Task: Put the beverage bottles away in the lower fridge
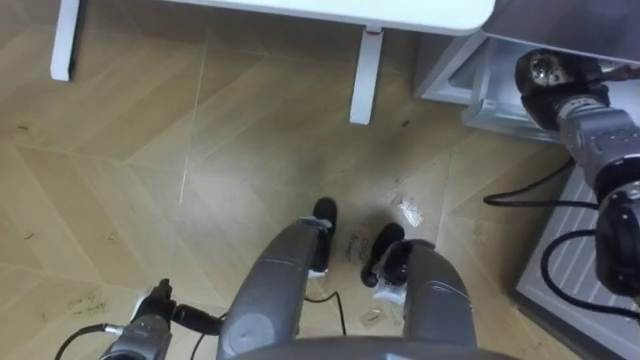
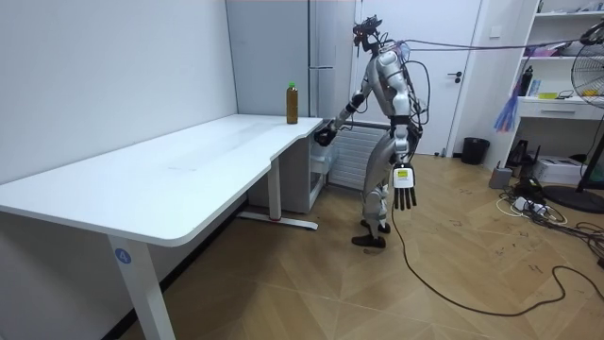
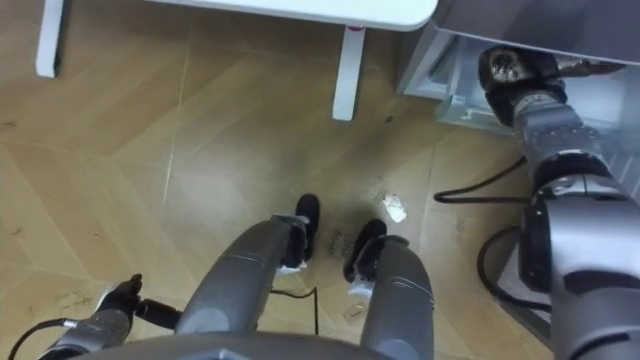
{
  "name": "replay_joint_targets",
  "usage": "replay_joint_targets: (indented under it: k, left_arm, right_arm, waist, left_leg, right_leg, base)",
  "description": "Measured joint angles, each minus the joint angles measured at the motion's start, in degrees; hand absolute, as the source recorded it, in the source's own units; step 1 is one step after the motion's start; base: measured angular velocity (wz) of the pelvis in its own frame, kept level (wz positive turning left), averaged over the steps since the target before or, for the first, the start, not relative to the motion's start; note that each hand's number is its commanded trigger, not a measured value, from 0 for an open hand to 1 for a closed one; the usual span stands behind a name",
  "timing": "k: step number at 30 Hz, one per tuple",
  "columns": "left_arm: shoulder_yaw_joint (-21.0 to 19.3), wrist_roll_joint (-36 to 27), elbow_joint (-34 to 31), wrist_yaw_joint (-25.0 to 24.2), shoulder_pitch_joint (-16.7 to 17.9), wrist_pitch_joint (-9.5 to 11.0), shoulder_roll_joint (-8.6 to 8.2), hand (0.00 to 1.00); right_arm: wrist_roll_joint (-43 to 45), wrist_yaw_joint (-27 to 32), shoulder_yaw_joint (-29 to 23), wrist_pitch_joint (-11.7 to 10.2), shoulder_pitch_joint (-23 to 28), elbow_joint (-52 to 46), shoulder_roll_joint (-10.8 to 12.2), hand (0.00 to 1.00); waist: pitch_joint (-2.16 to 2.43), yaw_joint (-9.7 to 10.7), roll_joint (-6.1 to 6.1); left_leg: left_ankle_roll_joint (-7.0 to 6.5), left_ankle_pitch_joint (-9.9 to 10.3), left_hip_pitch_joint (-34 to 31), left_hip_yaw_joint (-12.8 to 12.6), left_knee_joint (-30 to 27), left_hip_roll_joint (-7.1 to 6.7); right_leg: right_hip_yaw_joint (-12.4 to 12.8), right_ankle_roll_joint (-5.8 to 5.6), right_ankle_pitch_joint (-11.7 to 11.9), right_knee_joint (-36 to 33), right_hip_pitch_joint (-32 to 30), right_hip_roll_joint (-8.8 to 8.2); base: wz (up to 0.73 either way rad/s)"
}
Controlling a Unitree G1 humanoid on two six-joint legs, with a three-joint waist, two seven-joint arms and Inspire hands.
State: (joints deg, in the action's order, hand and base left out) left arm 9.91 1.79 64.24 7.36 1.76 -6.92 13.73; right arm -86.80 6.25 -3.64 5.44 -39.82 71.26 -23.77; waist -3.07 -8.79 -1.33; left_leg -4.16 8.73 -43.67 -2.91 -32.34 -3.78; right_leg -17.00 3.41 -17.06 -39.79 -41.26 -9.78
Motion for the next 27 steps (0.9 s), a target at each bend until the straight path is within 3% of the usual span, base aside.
replay_joint_targets:
  k: [12, 27]
  left_arm:
    - [1.03, 0.07, -0.16, 1.07, -0.22, 1.03, 0.37, 0.0]
    - [2.49, 0.04, -0.21, 1.06, -0.28, 1.0, 0.35, 0.0]
  right_arm:
    - [-0.09, 4.91, -0.04, -0.55, -1.58, 0.06, -3.35, 0.0]
    - [0.51, 7.66, -0.04, -0.74, -1.85, -0.01, -3.6, 0.0]
  waist:
    - [0.05, -0.74, 0.34]
    - [-0.25, -0.93, 1.16]
  left_leg:
    - [0.02, -0.06, -0.52, -0.74, 0.54, -0.04]
    - [0.02, -0.05, -0.41, -1.1, 0.24, -0.16]
  right_leg:
    - [-0.21, 0.26, -0.08, 0.01, -0.91, -0.48]
    - [-0.32, 0.44, -0.85, -1.29, -1.0, -1.04]
  base:
    - [0.0]
    - [0.01]
